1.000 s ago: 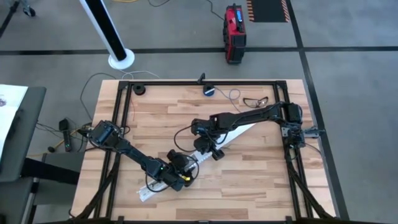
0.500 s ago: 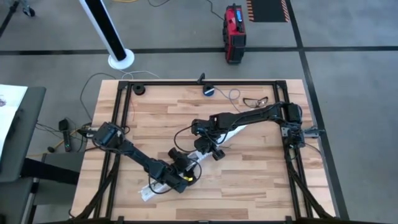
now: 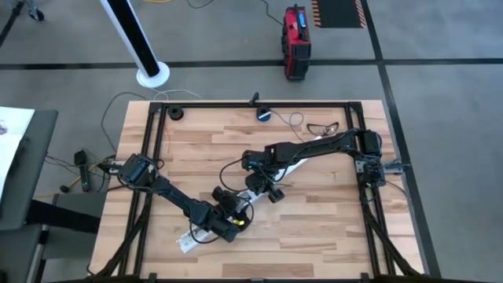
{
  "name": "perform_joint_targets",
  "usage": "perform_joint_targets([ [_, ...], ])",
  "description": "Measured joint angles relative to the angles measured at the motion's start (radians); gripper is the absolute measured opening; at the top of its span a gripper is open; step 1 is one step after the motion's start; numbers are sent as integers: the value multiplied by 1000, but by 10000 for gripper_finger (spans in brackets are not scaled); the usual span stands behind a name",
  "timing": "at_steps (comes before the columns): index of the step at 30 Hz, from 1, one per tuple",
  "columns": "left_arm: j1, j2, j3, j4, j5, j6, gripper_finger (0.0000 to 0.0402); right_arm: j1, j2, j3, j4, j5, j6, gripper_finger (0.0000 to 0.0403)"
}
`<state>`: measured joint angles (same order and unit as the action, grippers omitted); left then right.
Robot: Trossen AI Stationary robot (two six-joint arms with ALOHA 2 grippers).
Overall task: Ziptie cables
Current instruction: Close the white cable duct
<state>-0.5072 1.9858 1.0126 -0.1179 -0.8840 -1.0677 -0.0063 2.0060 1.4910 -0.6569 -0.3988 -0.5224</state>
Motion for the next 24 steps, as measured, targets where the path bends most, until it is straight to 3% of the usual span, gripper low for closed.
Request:
perform_joint_targets([
  [11,-9,0,1,36,-113,0,283,7,0,0,-2,-1,2,6],
  [24,-5,-2,2,111,-80,87,283,27,0,0,-2,-1,2,6],
])
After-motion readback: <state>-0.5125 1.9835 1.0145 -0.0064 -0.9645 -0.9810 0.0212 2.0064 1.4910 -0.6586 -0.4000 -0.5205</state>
